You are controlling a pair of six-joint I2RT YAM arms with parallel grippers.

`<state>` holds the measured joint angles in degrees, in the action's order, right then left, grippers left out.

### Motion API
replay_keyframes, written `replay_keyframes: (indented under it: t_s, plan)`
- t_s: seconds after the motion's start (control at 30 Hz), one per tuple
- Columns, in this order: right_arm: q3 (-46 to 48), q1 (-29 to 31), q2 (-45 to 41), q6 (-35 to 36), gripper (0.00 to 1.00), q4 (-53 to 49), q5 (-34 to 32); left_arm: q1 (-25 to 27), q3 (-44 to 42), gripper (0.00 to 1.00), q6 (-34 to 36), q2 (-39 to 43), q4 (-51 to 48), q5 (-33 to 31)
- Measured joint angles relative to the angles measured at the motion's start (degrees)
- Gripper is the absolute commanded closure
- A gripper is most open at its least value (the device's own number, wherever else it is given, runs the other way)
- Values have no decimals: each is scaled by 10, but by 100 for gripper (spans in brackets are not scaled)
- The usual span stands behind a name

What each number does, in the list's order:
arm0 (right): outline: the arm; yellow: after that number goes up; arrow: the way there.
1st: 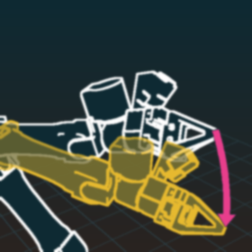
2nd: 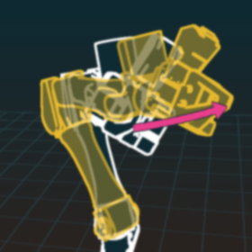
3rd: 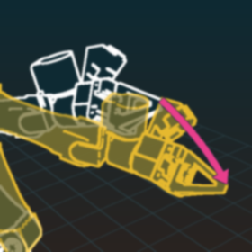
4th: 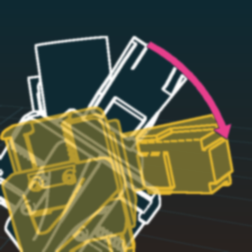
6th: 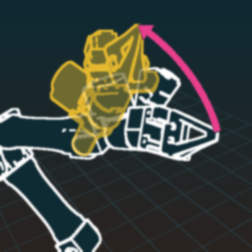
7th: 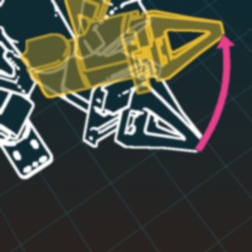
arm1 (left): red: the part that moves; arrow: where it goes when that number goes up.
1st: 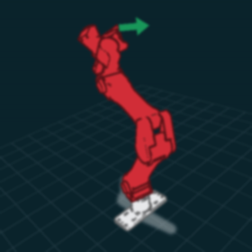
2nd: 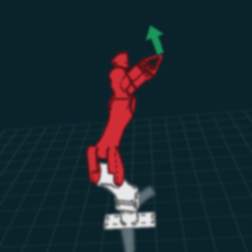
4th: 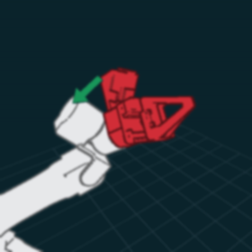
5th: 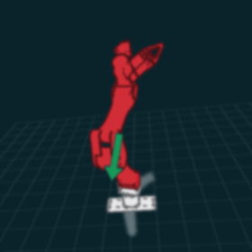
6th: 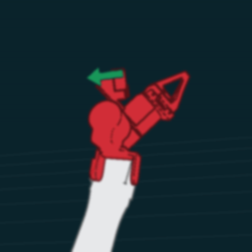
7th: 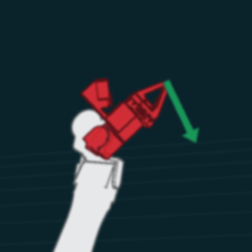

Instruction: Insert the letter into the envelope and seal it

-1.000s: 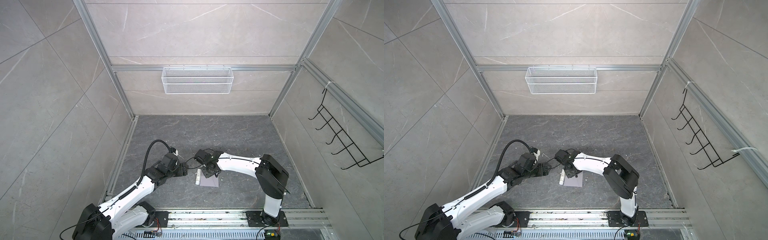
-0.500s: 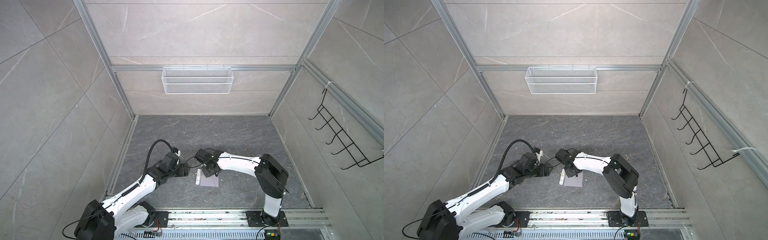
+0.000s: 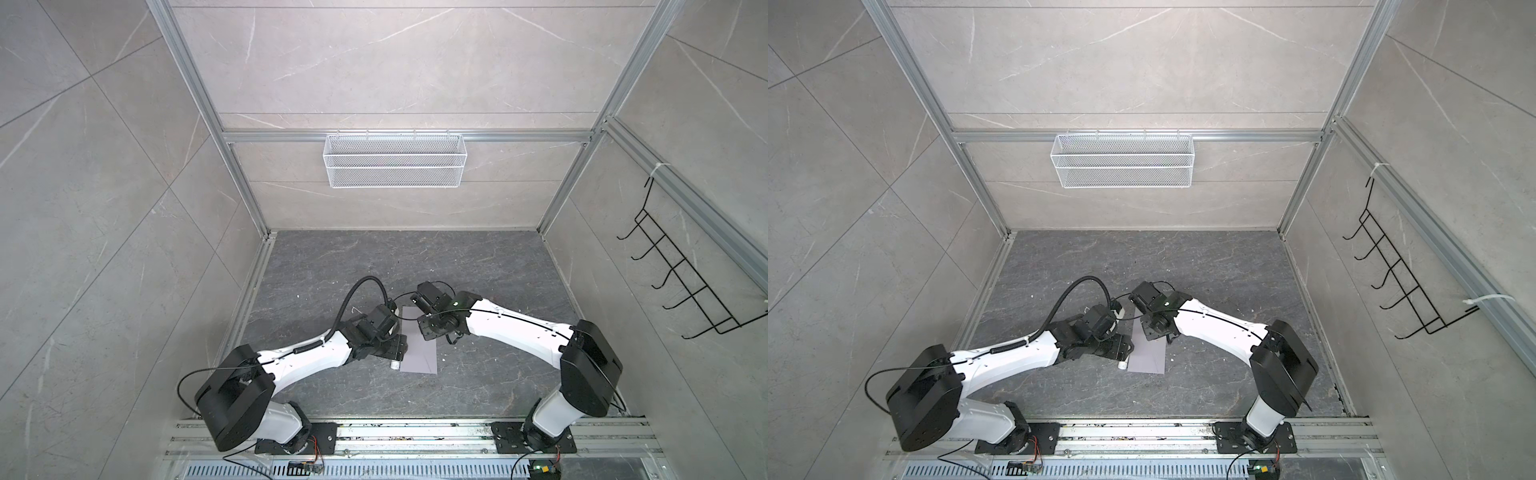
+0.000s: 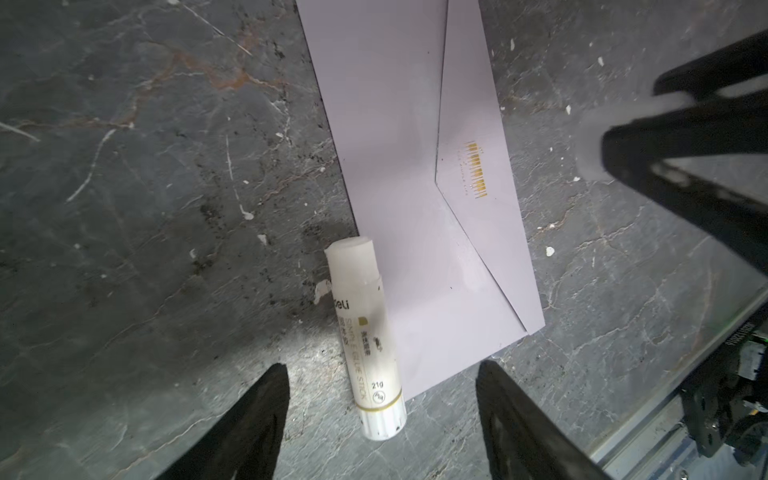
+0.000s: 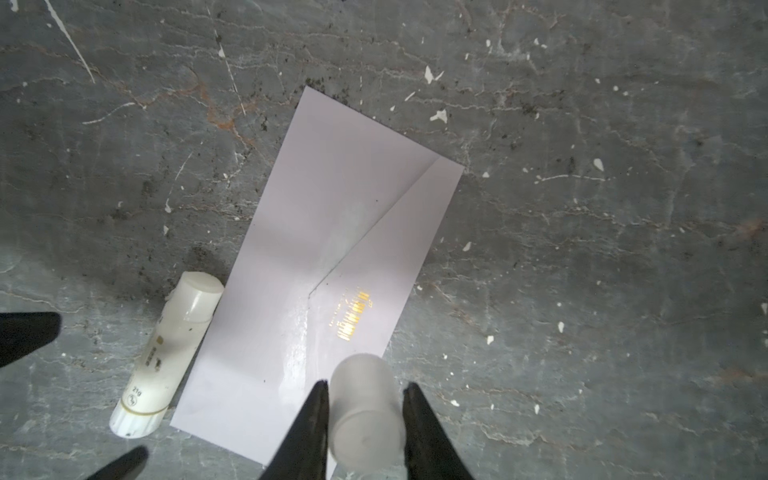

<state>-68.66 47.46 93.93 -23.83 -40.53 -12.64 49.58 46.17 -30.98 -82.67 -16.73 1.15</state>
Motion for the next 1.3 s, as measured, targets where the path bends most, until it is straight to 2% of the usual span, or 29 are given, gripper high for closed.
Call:
replay_keyframes:
  t_s: [0.2,0.57,0.7,0.87,1.03,1.13,1.3]
  plan:
    - [14,-7,-9,-2,69,0,0,11,37,37,-10,-56,-21,-25]
    - [20,-15,-20,-2,69,3,1,28,55,52,-35,-111,-61,-55]
    - [21,-19,-24,-2,69,3,0,36,63,65,-40,-127,-70,-58]
    - [23,-21,-29,-4,69,5,5,38,70,87,-42,-133,-71,-66]
    - [28,-26,-42,-7,69,5,13,38,64,99,-28,-129,-62,-72]
    - [30,-31,-61,-9,69,5,22,38,44,100,-9,-101,-44,-83]
    - [33,-41,-106,-10,69,5,47,38,2,100,49,0,3,-104]
